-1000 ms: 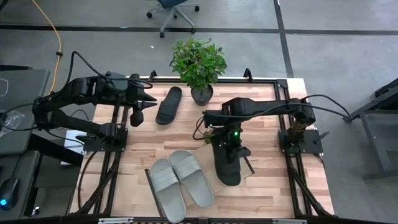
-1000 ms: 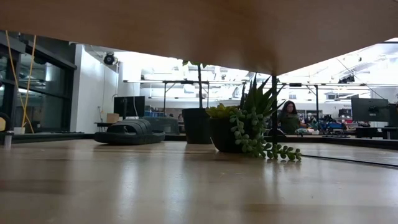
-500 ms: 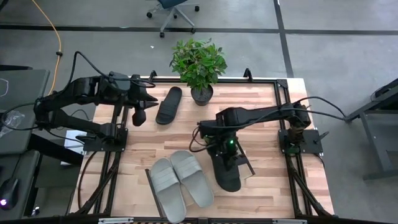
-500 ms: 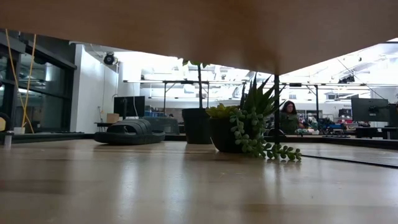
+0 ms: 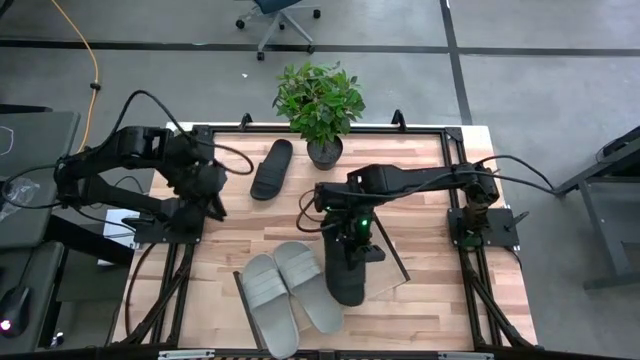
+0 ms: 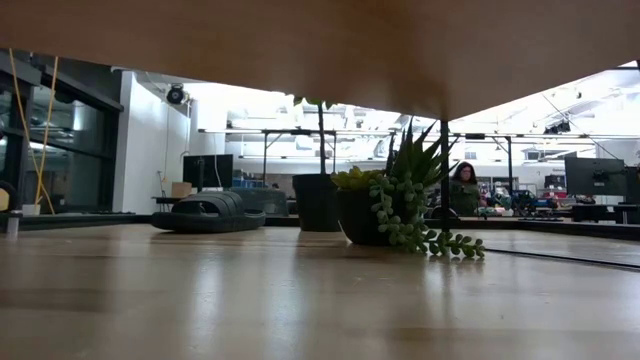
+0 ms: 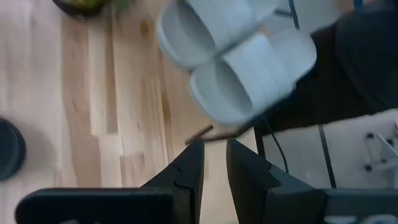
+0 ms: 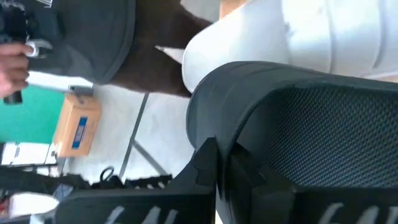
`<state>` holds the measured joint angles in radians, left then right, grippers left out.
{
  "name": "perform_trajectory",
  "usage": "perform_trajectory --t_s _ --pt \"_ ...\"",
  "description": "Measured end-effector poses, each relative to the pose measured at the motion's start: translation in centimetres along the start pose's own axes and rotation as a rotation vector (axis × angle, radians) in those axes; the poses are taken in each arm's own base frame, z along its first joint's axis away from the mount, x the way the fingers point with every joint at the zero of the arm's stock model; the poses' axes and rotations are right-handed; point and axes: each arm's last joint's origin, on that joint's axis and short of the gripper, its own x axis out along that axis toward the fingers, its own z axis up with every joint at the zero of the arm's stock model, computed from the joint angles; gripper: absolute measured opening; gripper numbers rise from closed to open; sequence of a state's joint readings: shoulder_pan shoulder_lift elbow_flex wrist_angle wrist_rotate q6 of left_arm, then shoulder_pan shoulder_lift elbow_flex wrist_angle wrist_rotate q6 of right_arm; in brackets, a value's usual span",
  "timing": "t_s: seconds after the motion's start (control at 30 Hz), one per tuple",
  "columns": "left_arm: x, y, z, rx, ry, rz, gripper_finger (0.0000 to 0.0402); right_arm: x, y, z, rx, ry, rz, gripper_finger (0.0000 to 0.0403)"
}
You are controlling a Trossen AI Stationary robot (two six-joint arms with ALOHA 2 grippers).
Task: Pick and place slides into the shelf
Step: Put the bottom black slipper on the shelf
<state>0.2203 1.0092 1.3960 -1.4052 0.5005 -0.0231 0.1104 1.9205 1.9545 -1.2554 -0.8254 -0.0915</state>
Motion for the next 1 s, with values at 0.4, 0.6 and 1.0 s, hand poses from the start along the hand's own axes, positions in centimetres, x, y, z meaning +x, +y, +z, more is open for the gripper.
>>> perform_trajectory --t_s 0.4,0.6,1.0 --pt "0.6 -0.8 -0.1 0.057 0.048 0.008 0.0058 0.0 0.1 -0.4 0.048 0.029 -0.003 0.0000" --pt "0.6 -0.8 0.0 0.053 0.037 0.010 0.0058 0.4 0.2 -0.6 0.052 0.058 0.004 0.0000" --pt "0.6 -0.8 0.0 0.058 0.037 0.010 0.0058 2.0 0.1 -0.3 0.025 0.091 -0.023 0.0071"
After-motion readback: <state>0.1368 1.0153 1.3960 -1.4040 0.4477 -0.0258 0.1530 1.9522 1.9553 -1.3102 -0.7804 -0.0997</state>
